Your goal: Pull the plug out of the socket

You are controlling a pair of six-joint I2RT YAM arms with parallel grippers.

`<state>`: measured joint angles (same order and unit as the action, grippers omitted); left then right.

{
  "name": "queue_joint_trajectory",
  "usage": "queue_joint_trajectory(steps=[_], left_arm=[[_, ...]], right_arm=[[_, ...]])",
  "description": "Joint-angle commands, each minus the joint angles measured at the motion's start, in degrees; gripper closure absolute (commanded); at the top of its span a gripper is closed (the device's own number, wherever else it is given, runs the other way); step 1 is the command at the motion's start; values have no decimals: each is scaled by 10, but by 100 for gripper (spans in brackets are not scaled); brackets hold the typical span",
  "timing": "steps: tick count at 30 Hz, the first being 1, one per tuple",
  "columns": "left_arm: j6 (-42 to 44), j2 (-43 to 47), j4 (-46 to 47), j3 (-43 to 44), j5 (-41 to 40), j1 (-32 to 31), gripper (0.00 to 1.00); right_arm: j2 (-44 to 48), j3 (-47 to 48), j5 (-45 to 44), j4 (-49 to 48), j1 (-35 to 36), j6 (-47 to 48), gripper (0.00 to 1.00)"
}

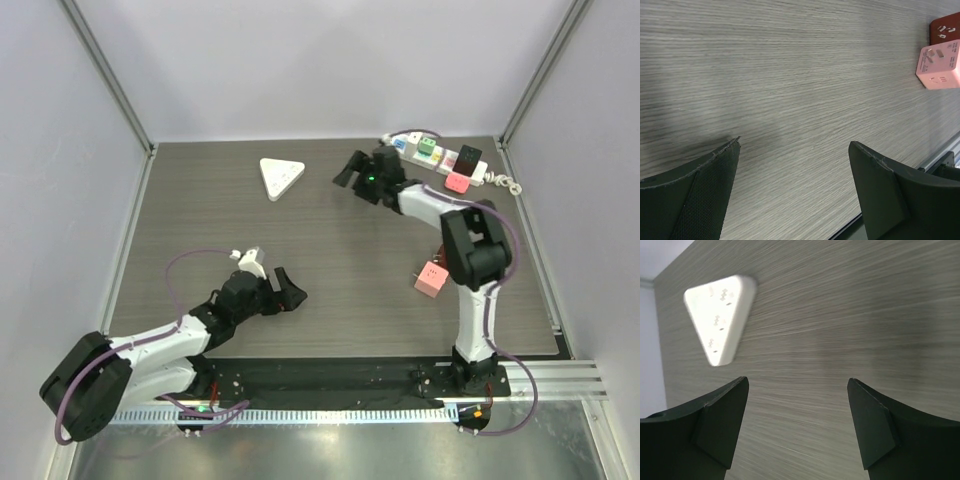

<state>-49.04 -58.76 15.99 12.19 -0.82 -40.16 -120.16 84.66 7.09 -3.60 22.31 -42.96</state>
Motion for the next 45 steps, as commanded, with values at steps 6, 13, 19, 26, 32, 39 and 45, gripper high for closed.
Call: queue_joint_trajectory(steps=[6, 13, 19, 26, 32, 39, 45], left_arm=[[14, 4, 24, 28, -22, -10, 10], [28, -13, 20, 45, -9, -11, 9], [32, -31, 17, 55, -9, -13, 10], [39, -36, 22, 57, 1, -12, 10], [47, -42, 25, 64, 5, -13, 10], [52, -22, 30, 54, 5, -13, 9], [52, -7, 52, 36, 32, -13, 9]], right_arm=[[150, -195, -64, -31, -185, 39, 15], [158, -216, -67, -29, -278, 49, 15], [139, -243, -19, -94, -337, -14, 16], [125, -273, 4, -174, -382, -88, 16], [131, -318, 13, -241, -413, -139, 16], [171, -349, 9, -238, -416, -160, 19], [143, -223, -102, -30, -408, -130, 26]])
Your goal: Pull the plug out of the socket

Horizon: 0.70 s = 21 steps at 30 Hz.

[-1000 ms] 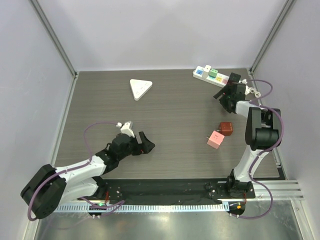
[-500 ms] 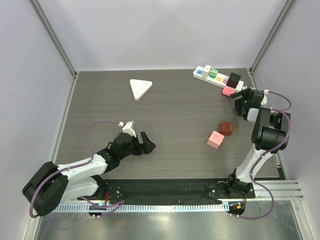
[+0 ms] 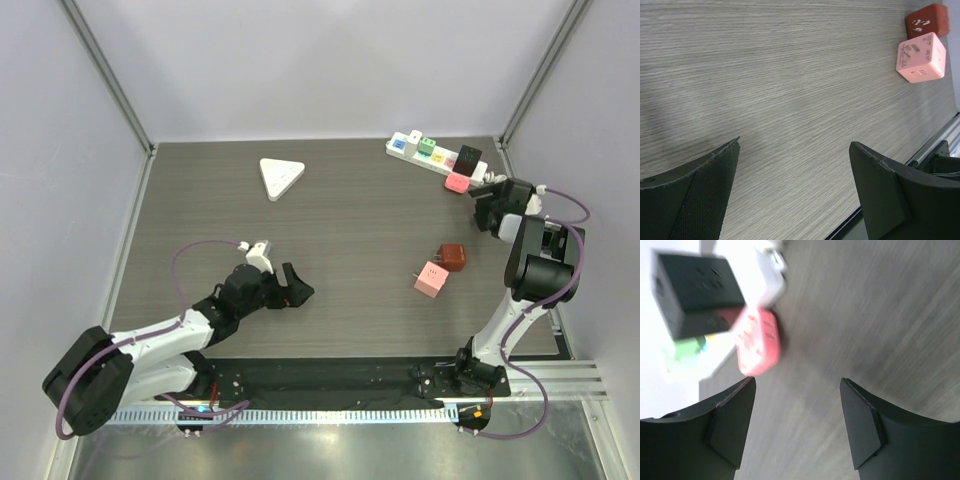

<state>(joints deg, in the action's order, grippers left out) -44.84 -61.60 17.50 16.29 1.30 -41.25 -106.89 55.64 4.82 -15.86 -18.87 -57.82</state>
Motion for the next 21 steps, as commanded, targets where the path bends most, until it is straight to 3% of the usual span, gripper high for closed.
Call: queue_joint_trajectory(steps=[1, 16, 21], left_arm=[[8, 25, 41, -8, 11, -3, 9], [12, 95, 66, -50, 23, -4, 8], [14, 105, 66, -56, 25, -6, 8]], right_arm=[[6, 73, -92, 92, 2, 9, 26], [-163, 288, -130, 123, 1, 24, 29], [-177, 297, -155, 116, 1, 31, 30]])
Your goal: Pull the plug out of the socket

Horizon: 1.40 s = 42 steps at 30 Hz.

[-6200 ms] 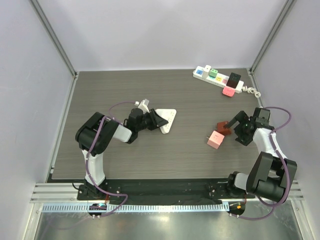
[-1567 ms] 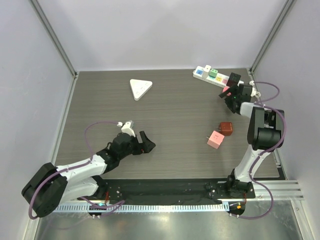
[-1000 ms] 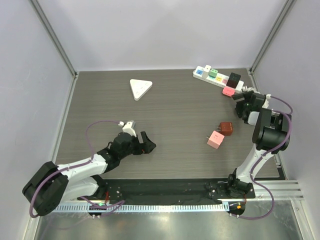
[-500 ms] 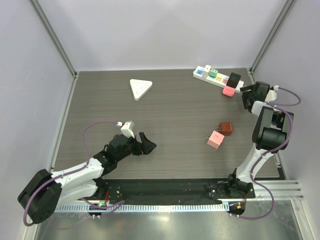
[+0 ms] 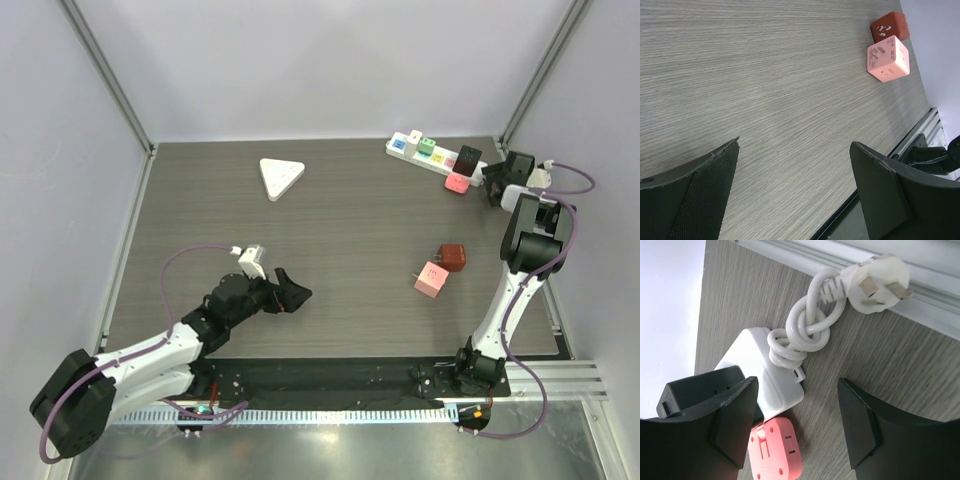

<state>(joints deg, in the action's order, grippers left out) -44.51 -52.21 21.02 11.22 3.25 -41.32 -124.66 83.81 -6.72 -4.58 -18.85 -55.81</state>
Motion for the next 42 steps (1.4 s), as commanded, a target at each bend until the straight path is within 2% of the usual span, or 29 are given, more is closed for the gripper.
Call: queue_joint_trajectory(steps=[1, 7, 9, 16, 23, 29, 33, 36, 42], left_arm=[[11, 9, 31, -4, 4, -6, 8], [16, 8, 25, 1, -2, -17, 8], [18, 7, 25, 1, -1, -17, 7], [16, 18, 25, -4, -8, -18, 8], [14, 21, 23, -5, -13, -17, 7], [14, 8, 21, 1, -16, -17, 7], [12, 3, 17, 5, -18, -17, 7], [10, 1, 18, 6, -21, -17, 7], [9, 3, 17, 5, -23, -17, 7]], right_arm=[[3, 8, -52, 4, 0, 14, 30], [-15, 48, -43, 17, -1, 55, 32], [-38, 74, -29, 41, -1, 83, 39], [-80, 132, -20, 82, -1, 128, 39], [-107, 156, 4, 92, -1, 129, 42], [-119, 153, 47, 65, -1, 120, 68], [-113, 131, 78, 49, -1, 117, 77], [-90, 93, 85, -1, 0, 107, 84], [-75, 68, 93, 8, 4, 106, 91]])
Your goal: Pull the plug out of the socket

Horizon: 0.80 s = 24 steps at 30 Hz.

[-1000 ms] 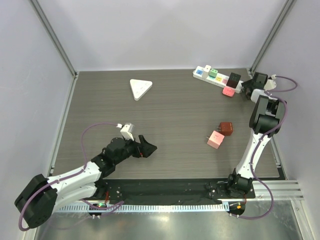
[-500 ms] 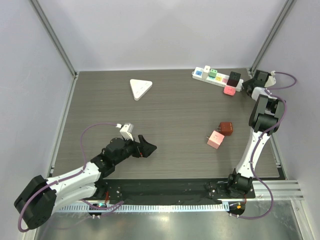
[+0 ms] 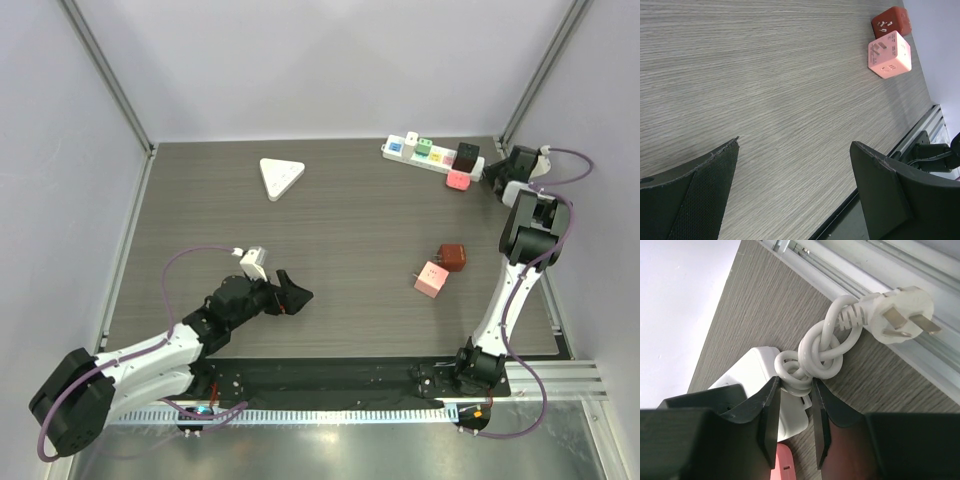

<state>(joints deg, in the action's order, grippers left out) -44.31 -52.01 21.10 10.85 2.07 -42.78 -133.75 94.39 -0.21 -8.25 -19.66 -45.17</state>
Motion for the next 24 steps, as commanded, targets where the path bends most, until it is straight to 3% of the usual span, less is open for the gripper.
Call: queue_joint_trajectory(steps=[1, 15, 19, 24], left_arm=[[7, 1, 16, 8, -13, -3, 7], [8, -2, 17, 10, -8, -3, 7], [10, -13, 17, 15, -7, -3, 7], [12, -29, 16, 23, -8, -3, 7]], right_arm=[[23, -54, 25, 38, 16, -6, 91], [180, -270, 54, -72, 67, -70, 80], [215, -237, 33, -35, 60, -32, 73], [223, -167, -38, 32, 45, -19, 74]])
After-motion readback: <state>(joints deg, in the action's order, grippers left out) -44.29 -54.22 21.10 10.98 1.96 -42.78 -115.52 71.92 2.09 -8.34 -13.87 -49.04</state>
